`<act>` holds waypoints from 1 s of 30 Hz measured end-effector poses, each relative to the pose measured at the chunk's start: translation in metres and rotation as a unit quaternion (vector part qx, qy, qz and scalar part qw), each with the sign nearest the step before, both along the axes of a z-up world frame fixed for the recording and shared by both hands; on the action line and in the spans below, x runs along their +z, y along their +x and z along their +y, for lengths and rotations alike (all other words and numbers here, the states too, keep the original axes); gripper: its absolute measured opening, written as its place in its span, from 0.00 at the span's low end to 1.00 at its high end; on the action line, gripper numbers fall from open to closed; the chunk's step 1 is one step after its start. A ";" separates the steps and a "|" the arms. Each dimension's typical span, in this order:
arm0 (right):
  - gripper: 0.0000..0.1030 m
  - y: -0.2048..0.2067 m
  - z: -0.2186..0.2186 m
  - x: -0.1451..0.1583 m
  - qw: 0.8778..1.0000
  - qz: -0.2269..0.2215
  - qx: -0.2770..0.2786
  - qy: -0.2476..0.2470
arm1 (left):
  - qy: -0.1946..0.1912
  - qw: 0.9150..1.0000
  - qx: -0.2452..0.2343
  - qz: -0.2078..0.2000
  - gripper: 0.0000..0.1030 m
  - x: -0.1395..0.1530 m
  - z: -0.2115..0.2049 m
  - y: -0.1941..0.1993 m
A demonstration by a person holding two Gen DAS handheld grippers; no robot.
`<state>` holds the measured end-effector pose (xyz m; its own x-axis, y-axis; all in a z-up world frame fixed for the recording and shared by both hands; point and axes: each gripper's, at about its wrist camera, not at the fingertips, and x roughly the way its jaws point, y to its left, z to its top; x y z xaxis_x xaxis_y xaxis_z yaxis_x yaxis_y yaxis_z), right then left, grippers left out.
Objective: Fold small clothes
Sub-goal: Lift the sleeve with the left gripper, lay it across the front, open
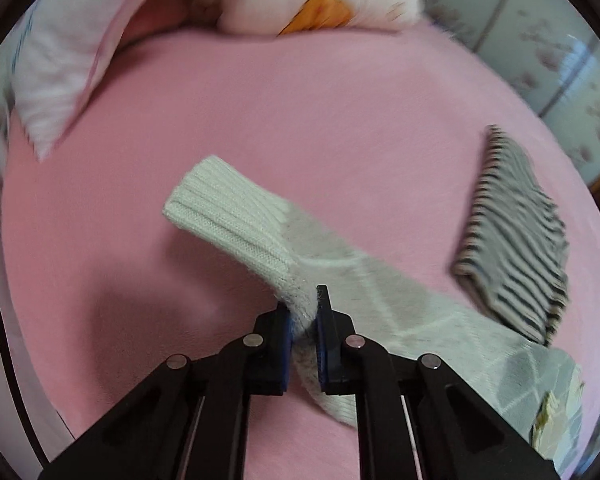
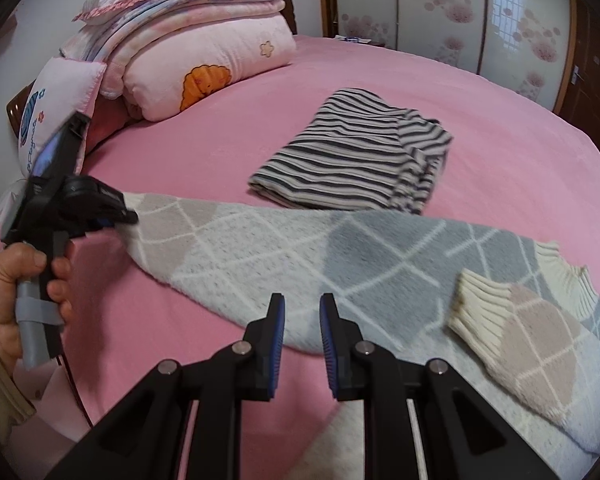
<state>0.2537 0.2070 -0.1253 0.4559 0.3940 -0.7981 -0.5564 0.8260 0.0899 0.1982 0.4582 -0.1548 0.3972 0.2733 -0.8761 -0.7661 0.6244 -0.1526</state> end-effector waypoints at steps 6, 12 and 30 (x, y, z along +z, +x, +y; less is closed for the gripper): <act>0.17 -0.002 -0.046 0.007 1.000 -0.010 -0.028 -0.004 | 0.054 0.990 -0.115 -0.053 0.07 0.063 -0.084 0.019; 0.17 0.006 -0.099 0.006 0.997 -0.008 -0.077 -0.002 | 0.052 0.966 -0.233 -0.097 0.07 0.110 -0.184 0.036; 0.17 0.010 -0.287 -0.017 0.981 0.013 -0.194 -0.015 | -0.051 0.895 -0.440 -0.049 0.07 0.003 -0.444 0.074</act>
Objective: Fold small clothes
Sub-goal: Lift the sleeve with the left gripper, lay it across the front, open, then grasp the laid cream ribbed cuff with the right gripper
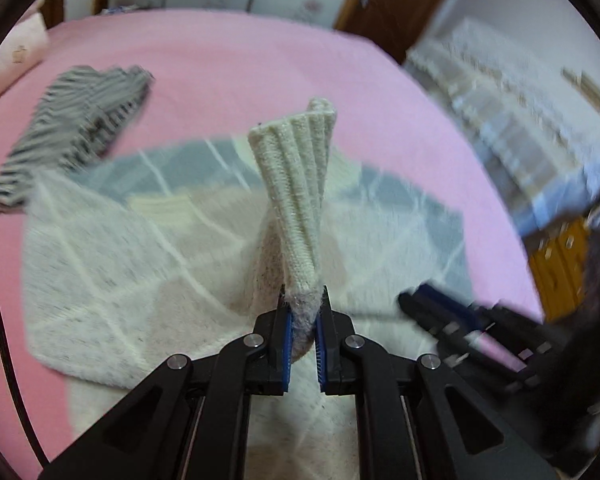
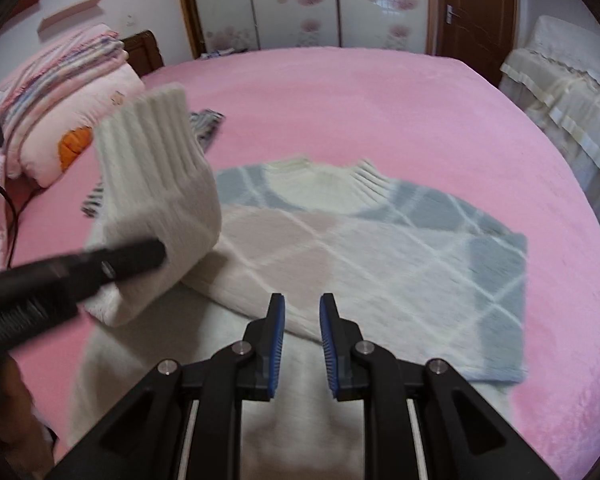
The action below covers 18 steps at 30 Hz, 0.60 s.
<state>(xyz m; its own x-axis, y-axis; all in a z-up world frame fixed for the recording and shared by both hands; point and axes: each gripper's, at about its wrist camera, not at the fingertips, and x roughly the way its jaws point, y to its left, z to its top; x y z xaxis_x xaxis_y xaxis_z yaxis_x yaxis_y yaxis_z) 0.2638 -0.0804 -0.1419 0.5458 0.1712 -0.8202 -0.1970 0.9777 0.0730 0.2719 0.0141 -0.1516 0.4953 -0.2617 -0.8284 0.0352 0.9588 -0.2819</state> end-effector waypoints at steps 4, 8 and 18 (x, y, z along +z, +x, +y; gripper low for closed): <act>0.17 -0.004 -0.028 -0.020 1.000 0.023 -0.009 -0.010 | 0.054 0.998 -0.029 0.022 0.08 -0.038 -0.029 -0.001; 0.17 -0.007 -0.045 -0.033 0.999 0.037 -0.015 -0.011 | 0.097 0.994 -0.044 0.028 0.19 -0.052 -0.044 -0.006; 0.17 -0.004 -0.052 -0.028 0.999 0.040 -0.009 0.032 | 0.130 0.989 -0.071 -0.013 0.64 -0.013 -0.023 -0.049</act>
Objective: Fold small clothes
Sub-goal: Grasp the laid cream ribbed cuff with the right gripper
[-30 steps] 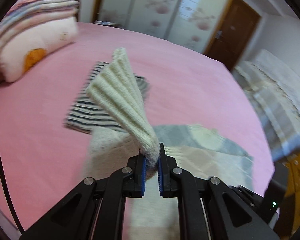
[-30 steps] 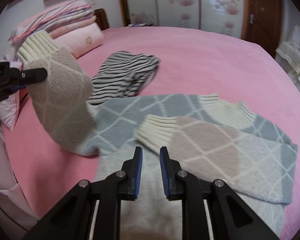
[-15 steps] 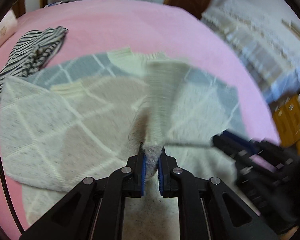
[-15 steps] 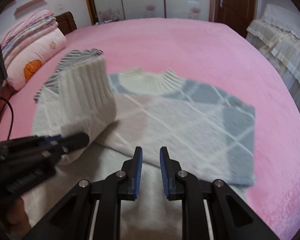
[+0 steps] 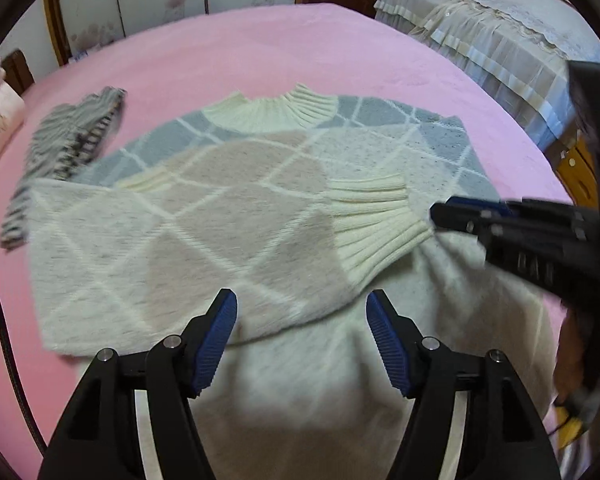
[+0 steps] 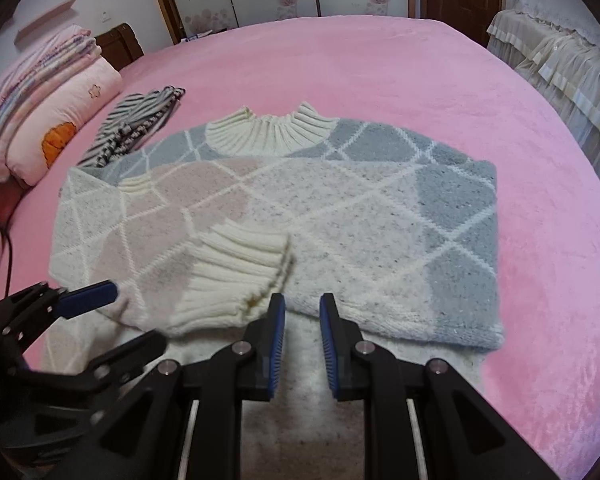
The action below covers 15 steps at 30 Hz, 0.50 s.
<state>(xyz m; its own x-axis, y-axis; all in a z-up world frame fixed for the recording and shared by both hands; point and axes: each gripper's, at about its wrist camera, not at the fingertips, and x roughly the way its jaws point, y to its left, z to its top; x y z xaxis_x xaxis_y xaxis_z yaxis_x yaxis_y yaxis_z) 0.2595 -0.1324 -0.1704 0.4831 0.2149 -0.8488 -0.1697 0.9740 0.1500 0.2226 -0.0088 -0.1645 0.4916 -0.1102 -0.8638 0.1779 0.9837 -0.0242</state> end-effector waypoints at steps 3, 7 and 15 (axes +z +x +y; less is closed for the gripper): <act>0.18 0.005 -0.001 0.003 1.000 0.005 0.005 0.024 | 0.043 0.998 0.020 -0.033 0.69 0.012 0.023 -0.017; 0.27 0.016 -0.003 0.000 0.999 0.011 0.002 0.043 | 0.086 0.993 0.068 -0.052 0.72 0.014 0.069 -0.030; 0.34 0.051 0.002 -0.023 0.996 0.043 0.004 0.078 | 0.071 0.981 0.180 -0.004 0.72 -0.009 0.164 -0.039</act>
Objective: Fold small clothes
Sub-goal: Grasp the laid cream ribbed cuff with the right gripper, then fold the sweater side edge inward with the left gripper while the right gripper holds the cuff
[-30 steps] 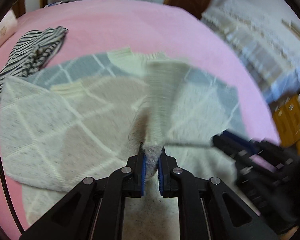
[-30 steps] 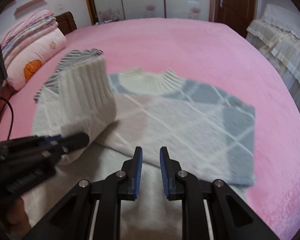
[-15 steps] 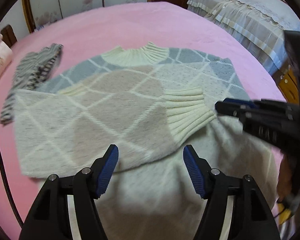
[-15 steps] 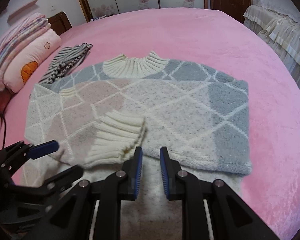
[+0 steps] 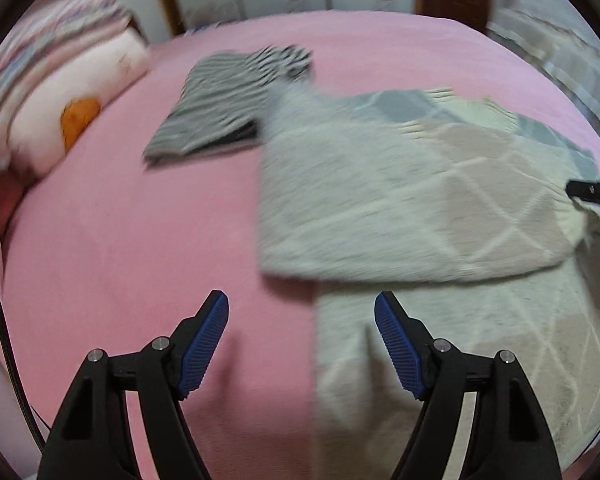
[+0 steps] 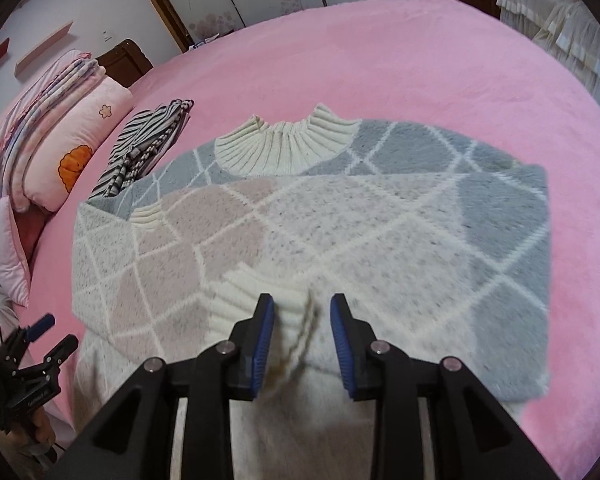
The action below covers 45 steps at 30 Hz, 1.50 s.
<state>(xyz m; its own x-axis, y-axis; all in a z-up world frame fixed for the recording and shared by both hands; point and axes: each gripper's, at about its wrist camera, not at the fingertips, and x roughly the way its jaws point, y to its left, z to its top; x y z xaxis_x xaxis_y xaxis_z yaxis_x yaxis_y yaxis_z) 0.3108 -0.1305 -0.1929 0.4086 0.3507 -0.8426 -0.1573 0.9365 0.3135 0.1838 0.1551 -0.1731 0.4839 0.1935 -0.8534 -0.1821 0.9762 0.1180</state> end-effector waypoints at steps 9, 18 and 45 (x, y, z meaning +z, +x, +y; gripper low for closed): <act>0.06 -0.002 0.025 0.002 0.998 -0.016 0.046 -0.036 | -0.042 0.998 0.035 0.011 0.72 -0.020 0.021 0.011; 0.05 0.001 0.001 0.089 0.984 -0.152 -0.014 -0.093 | -0.021 0.999 0.042 -0.008 0.72 -0.024 -0.003 0.045; 0.06 0.051 -0.050 0.034 0.988 -0.061 -0.097 -0.106 | -0.023 0.996 0.081 -0.015 0.72 -0.028 -0.007 0.071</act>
<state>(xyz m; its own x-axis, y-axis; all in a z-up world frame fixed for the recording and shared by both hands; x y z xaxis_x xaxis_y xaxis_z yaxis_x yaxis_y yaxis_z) 0.3622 -0.1806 -0.1589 0.5544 0.0777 -0.8286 0.0061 0.9952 0.0974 0.2552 0.1486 -0.2009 0.4746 0.2316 -0.8492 -0.3407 0.9379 0.0653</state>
